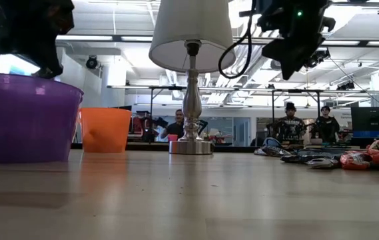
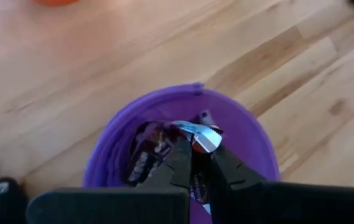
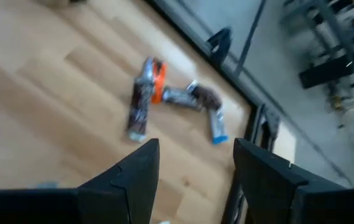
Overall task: Sort candy
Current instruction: Put the brown chocolate into the purple bucket
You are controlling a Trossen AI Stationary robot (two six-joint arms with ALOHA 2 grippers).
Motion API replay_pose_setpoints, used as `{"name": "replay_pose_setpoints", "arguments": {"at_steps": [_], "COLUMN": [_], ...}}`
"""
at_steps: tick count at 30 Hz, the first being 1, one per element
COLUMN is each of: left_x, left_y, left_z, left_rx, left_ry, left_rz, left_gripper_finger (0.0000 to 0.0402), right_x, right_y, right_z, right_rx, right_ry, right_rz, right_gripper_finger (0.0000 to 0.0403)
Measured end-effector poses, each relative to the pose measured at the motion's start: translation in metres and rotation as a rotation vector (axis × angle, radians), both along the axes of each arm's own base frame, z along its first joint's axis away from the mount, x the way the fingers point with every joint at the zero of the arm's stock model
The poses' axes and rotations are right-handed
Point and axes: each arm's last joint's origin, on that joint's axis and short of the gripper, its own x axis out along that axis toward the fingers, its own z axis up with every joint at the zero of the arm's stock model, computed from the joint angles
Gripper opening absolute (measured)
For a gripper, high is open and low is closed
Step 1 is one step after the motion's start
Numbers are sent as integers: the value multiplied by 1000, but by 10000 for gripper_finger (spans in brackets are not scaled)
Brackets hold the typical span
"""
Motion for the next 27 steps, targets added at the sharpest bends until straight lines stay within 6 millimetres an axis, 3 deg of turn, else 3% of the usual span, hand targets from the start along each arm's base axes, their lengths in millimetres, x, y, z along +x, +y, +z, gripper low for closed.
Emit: {"name": "replay_pose_setpoints", "arguments": {"at_steps": [8,15,21,27], "left_x": [-11,-6,1,12], "left_y": [2,-1,-5,-13], "left_z": [-4,-6,-11,-18], "left_rx": [-32,-88,-156,-224], "left_ry": [74,79,156,242], "left_rz": [141,191,79,-242], "left_gripper_finger": [1,2,31,68], "right_x": [-3,-12,-11,-4], "right_y": [-36,-76,-104,-104], "right_z": [9,20,18,16], "right_rx": [-95,-207,-164,-86], "right_ry": [55,-1,-7,23], "right_rz": [-19,-145,-196,-113], "right_gripper_finger": [201,201,201,201]}}
